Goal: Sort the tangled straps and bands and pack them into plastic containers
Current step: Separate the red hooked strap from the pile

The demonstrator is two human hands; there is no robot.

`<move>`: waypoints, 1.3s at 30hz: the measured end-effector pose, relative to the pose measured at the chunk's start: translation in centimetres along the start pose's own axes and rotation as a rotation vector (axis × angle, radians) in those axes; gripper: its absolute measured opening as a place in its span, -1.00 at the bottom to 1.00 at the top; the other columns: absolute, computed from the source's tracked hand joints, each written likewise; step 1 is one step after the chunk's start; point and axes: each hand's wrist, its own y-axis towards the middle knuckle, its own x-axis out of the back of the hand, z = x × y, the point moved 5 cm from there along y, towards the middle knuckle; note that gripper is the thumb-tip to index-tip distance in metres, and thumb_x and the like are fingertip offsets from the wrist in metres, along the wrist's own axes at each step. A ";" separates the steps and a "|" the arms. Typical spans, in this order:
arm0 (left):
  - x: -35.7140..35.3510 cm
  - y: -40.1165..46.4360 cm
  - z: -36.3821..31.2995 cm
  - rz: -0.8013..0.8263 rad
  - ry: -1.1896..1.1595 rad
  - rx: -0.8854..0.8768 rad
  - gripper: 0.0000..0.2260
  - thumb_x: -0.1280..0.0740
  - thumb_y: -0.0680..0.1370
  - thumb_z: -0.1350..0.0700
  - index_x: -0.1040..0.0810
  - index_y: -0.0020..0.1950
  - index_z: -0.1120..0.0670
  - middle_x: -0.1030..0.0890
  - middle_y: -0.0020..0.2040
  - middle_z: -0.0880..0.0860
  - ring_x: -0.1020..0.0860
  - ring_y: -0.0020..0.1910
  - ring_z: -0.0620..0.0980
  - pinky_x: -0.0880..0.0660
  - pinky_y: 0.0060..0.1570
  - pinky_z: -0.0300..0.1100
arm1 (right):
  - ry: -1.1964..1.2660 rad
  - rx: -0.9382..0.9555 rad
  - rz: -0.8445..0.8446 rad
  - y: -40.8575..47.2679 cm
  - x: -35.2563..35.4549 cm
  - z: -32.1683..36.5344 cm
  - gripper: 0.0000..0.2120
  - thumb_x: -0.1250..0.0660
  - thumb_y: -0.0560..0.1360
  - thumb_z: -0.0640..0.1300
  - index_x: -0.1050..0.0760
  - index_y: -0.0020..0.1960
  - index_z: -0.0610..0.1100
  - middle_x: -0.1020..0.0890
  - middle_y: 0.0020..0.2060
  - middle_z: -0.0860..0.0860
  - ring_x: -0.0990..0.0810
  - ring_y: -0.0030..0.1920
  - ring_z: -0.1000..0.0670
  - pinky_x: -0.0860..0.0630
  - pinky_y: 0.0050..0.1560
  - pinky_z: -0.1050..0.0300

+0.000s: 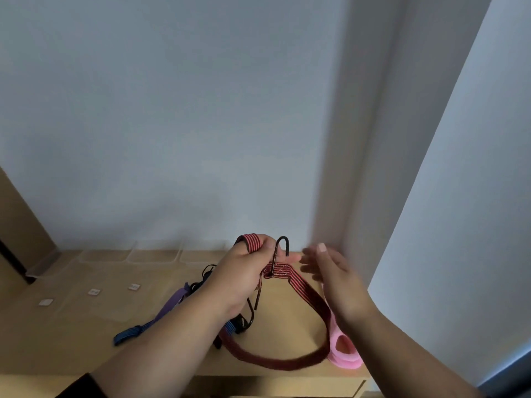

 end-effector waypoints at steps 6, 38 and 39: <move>-0.2 -0.1 0.1 -0.108 -0.093 0.076 -0.73 -0.21 0.68 0.02 -0.57 -0.15 0.04 -0.74 -0.05 0.06 -0.67 0.06 0.10 -0.48 0.25 0.17 | 0.045 0.286 0.277 -2.5 -2.3 3.9 -0.60 -0.37 0.55 0.05 -0.42 0.37 0.13 -0.61 0.20 0.22 -0.60 0.19 0.10 -0.53 0.15 0.13; 2.2 -1.9 4.1 0.603 -0.078 0.750 -0.17 -0.26 0.30 -0.57 -0.47 0.22 0.10 -0.54 0.03 0.27 -0.64 -0.12 0.27 -0.61 -0.14 0.22 | -0.821 0.626 0.647 -5.4 -8.0 6.4 -0.73 -0.33 0.56 0.04 -0.32 0.17 0.07 -0.66 -0.24 0.08 -0.57 -0.16 0.07 -0.39 -0.21 0.17; 2.5 -1.5 4.3 0.629 -0.062 0.737 -0.18 -0.26 0.28 -0.57 -0.49 0.18 0.09 -0.50 0.05 0.28 -0.64 -0.14 0.26 -0.62 -0.18 0.20 | -0.827 0.608 0.600 -5.0 -8.0 6.3 -0.69 -0.34 0.54 0.07 -0.28 0.18 0.07 -0.62 -0.25 0.09 -0.58 -0.15 0.00 -0.43 -0.19 0.11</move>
